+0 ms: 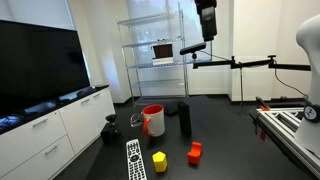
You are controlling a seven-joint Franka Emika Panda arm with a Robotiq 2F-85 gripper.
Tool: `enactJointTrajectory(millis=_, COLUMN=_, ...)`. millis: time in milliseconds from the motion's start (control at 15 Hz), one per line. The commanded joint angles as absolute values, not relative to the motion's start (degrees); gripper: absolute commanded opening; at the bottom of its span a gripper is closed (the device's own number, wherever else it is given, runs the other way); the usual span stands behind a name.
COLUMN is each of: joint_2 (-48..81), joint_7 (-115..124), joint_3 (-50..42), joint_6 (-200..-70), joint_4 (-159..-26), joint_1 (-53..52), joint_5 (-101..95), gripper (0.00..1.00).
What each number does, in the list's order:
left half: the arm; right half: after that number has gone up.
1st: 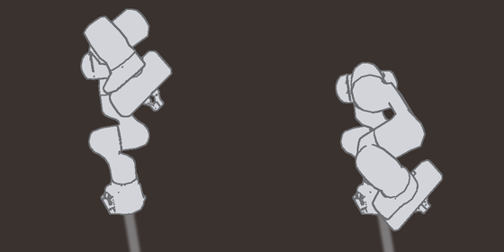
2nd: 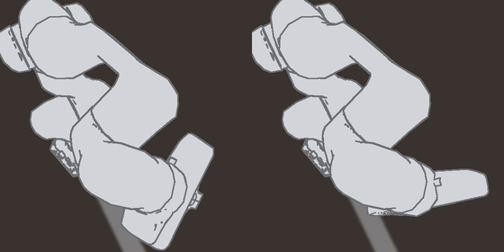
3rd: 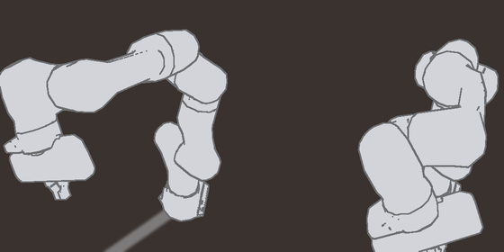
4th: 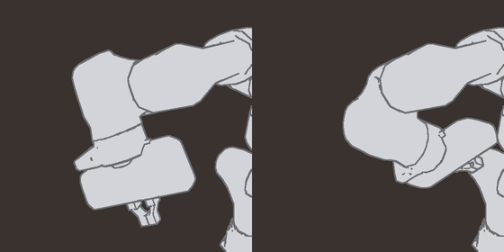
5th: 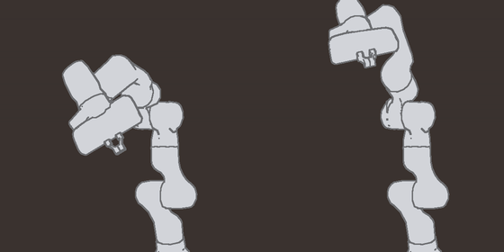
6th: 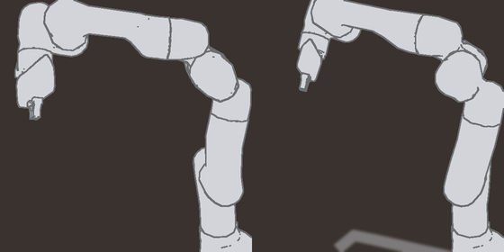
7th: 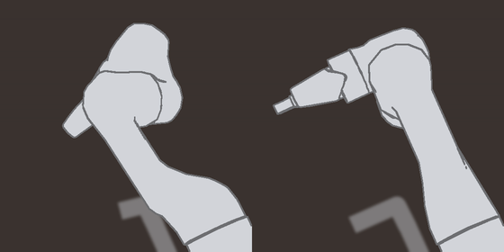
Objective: Put the black box inside the mug then take it out.
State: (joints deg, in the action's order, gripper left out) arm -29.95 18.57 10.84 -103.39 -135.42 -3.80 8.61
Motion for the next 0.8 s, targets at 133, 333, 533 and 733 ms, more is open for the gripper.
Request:
enactJointTrajectory(millis=133, joint_2=-31.25, joint_7=18.65, joint_3=10.64, joint_6=-103.35, joint_4=-131.89, joint_1=-4.01, joint_5=8.49, gripper=1.00)
enactJointTrajectory(millis=333, joint_2=-31.79, joint_7=18.65, joint_3=10.66, joint_6=-102.99, joint_4=-132.06, joint_1=-3.99, joint_5=8.49, gripper=1.00)
enactJointTrajectory(millis=533, joint_2=-31.59, joint_7=18.65, joint_3=10.66, joint_6=-102.99, joint_4=-132.08, joint_1=-4.00, joint_5=8.49, gripper=1.00)
enactJointTrajectory(millis=733, joint_2=-31.59, joint_7=18.65, joint_3=10.66, joint_6=-102.99, joint_4=-132.08, joint_1=-4.00, joint_5=8.49, gripper=1.00)
